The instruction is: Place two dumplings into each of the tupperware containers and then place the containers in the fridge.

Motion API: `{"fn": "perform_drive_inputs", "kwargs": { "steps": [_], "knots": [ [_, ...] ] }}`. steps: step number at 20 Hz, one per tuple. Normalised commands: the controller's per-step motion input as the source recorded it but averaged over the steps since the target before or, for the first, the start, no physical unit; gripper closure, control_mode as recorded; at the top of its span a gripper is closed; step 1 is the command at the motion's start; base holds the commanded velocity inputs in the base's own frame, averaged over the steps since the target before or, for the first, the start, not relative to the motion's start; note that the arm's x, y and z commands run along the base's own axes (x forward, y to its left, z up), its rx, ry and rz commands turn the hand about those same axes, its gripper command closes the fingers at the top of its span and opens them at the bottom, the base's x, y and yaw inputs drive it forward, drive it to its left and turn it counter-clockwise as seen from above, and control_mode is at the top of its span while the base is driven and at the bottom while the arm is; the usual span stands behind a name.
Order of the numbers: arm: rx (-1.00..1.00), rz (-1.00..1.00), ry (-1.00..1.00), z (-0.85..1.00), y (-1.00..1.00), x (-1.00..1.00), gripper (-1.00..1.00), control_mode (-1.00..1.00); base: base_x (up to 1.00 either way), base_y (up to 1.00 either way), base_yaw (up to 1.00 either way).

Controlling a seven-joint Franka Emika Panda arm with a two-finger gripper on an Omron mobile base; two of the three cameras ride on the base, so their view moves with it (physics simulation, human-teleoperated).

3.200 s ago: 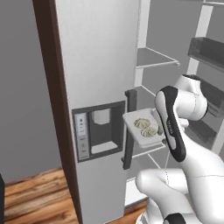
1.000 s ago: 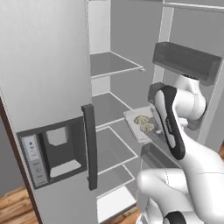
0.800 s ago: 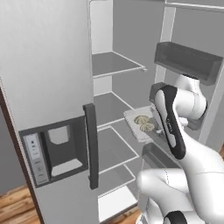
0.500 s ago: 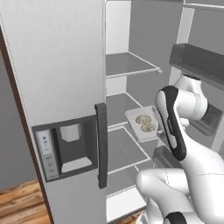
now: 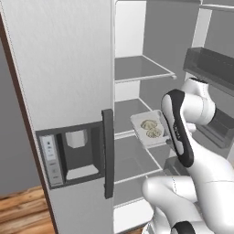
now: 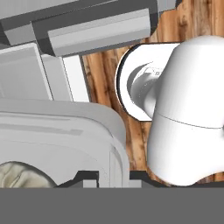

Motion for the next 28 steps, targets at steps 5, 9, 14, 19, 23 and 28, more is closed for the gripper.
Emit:
{"fn": "perform_drive_inputs", "kwargs": {
  "steps": [5, 9, 14, 19, 23, 28],
  "knots": [
    [0.0, 0.0, 0.0, 0.0, 0.0, 0.0, 1.0, 1.0, 0.0, 0.0, 0.01],
    [0.0, 0.0, -0.1, 0.0, 0.11, 0.0, 1.0, -1.0, 0.0, 0.02, 0.0],
    [-0.04, 0.0, -0.25, 0.52, 0.16, -0.02, 1.0, -1.0, 0.0, 0.0, 0.0],
    [-0.06, 0.0, -0.16, 0.63, -0.01, 0.02, 1.0, -1.0, 0.0, 0.0, 0.0],
    [-0.04, 0.04, -0.06, 0.47, 0.0, 0.15, 1.0, -1.0, 0.0, 0.0, 0.0],
    [0.0, 0.14, -0.07, 0.25, -0.06, 0.5, 1.0, -1.0, 0.0, 0.0, 0.0]
  ]
}}
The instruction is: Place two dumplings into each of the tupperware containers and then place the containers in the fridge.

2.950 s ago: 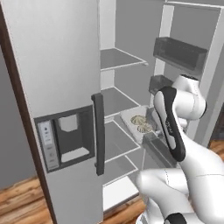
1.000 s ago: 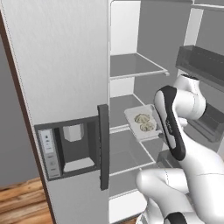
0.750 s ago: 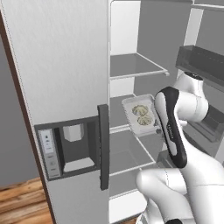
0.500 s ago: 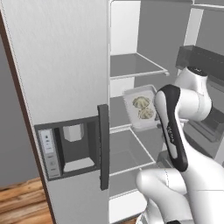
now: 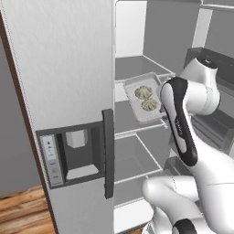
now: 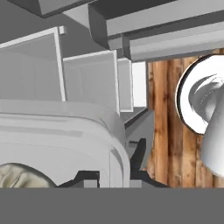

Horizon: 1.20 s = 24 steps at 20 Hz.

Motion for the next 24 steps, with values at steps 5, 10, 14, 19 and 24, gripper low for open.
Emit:
{"fn": "perform_drive_inputs", "kwargs": {
  "steps": [5, 10, 14, 19, 24],
  "knots": [
    [0.0, 0.0, -0.03, 0.14, -0.05, 0.84, 1.0, -1.0, 0.0, 0.0, 0.0],
    [0.0, 0.0, -0.03, 0.1, -0.01, 0.92, 1.0, -1.0, 0.0, 0.0, 0.0],
    [0.0, 0.0, -0.01, 0.36, -0.01, 0.77, 1.0, -1.0, 0.0, 0.0, 0.0],
    [0.01, 0.0, 0.0, 0.2, 0.0, 0.95, 1.0, -1.0, 0.0, 0.0, 0.0],
    [0.01, 0.03, 0.0, 0.03, 0.0, 0.95, 1.0, -1.0, 0.0, 0.0, 0.0]
  ]
}}
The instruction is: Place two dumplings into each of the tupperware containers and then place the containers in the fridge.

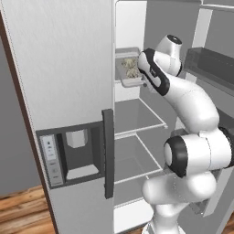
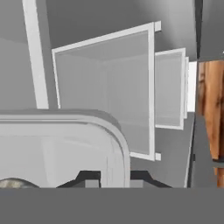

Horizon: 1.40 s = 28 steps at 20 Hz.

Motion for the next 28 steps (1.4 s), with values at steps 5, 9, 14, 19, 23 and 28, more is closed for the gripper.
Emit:
{"fn": "perform_drive_inputs", "kwargs": {
  "steps": [5, 9, 14, 19, 23, 28],
  "knots": [
    [0.0, 0.0, 0.0, 0.0, 0.04, 0.92, 1.0, -1.0, 0.0, 0.0, 0.0],
    [0.0, 0.0, 0.0, 0.02, 0.11, 0.69, 1.0, -1.0, 0.0, 0.0, 0.0],
    [0.0, 0.0, -0.01, -0.02, 0.17, 0.52, 1.0, -1.0, 0.0, 0.0, 0.0],
    [0.0, 0.0, 0.0, -0.13, 0.07, 0.37, 1.0, -1.0, 0.0, 0.0, 0.0],
    [0.0, 0.0, 0.0, -0.44, 0.0, 0.15, 1.0, -1.0, 0.0, 0.0, 0.0],
    [0.0, 0.0, 0.0, -0.48, 0.01, 0.07, 1.0, -1.0, 0.0, 0.0, 0.0]
  ]
}}
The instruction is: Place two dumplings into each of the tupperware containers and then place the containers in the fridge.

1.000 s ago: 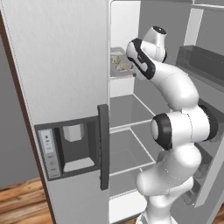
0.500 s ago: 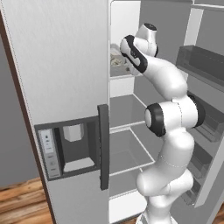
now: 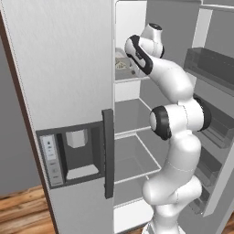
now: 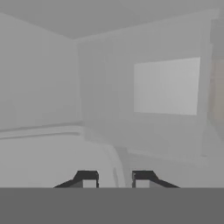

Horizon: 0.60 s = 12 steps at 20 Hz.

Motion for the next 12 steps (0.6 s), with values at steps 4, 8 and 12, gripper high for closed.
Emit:
{"fn": "perform_drive_inputs", "kwargs": {
  "steps": [4, 8, 12],
  "knots": [
    [0.0, 0.0, 0.0, -0.23, 0.03, 0.04, -1.0, -1.0, 0.0, 0.0, 0.0],
    [0.0, 0.0, 0.0, 0.0, 0.0, 0.0, -1.0, -1.0, 0.0, 0.0, 0.0],
    [0.0, 0.0, -0.08, 0.0, 0.0, 0.0, -1.0, -1.0, 0.0, 0.0, 0.0]
  ]
}}
